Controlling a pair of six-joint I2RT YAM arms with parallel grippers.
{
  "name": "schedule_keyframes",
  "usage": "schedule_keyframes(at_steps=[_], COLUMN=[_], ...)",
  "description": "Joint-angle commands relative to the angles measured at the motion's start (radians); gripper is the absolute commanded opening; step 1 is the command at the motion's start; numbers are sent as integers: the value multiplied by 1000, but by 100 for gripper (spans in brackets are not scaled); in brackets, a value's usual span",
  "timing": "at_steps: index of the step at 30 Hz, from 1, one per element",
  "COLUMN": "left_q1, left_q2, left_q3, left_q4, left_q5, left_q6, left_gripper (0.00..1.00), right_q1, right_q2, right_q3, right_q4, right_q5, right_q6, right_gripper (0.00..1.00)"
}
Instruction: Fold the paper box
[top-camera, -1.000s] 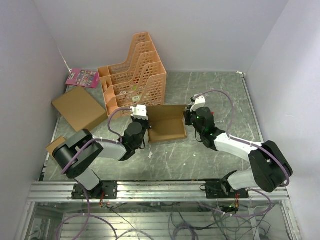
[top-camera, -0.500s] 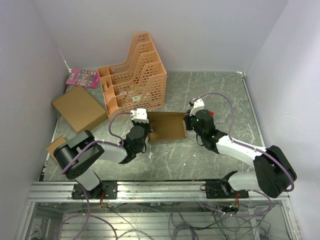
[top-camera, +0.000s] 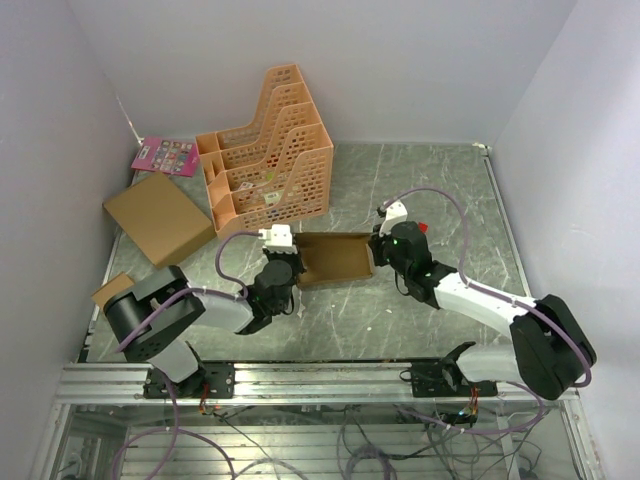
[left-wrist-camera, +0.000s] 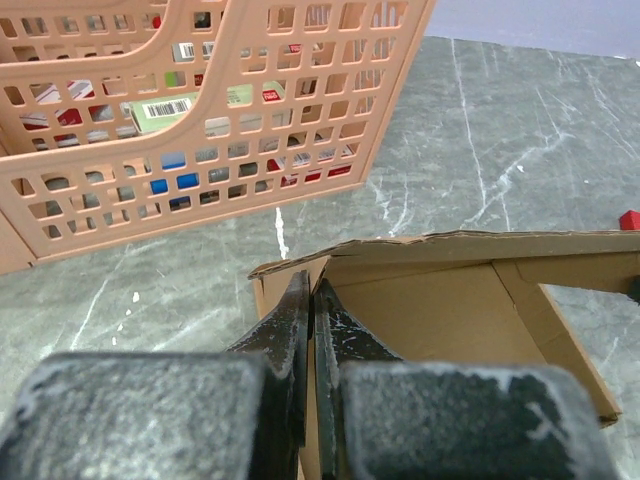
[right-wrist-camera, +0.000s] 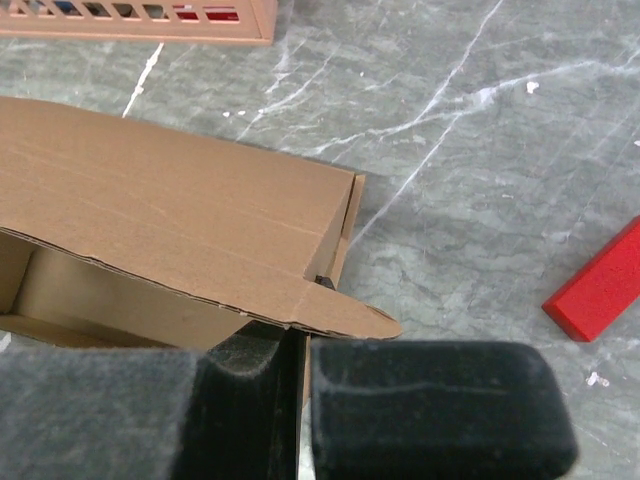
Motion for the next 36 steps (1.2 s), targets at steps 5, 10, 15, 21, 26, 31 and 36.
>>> schedule_keyframes(at_steps=[5,10,15,21,26,31,36], left_q1=[-47,-59,-76,-90,-99,-103,-105], left_q2=[-22,-22,-7,-10,-9,-2,-4], left_q3=[-30,-41,-68,-74,-86,-104,-90], left_q4=[-43,-62,-47,-58,-78,-64,-86], left_q5=[55,70,70,65,54,46,40], left_q6=[-95,-125,-163,-180,-189,-196,-195], left_gripper=[7,7,7,7,7,7,7], right_q1=[29,28,29,27,20,3,-12], right_q2=[-29,-21,-18,-17,-32,-67,-99], right_q3=[-34,-29,-39,-45,-48,-43,-19], right_q4=[-105,-113,-109,-108,-119,-135,-177], right_q5=[-109,-142,-163,-184,-237,-291,-346], right_q6=[-14,-11,-4,0,-5,-12,-36], right_gripper=[0,0,0,0,8,21,28])
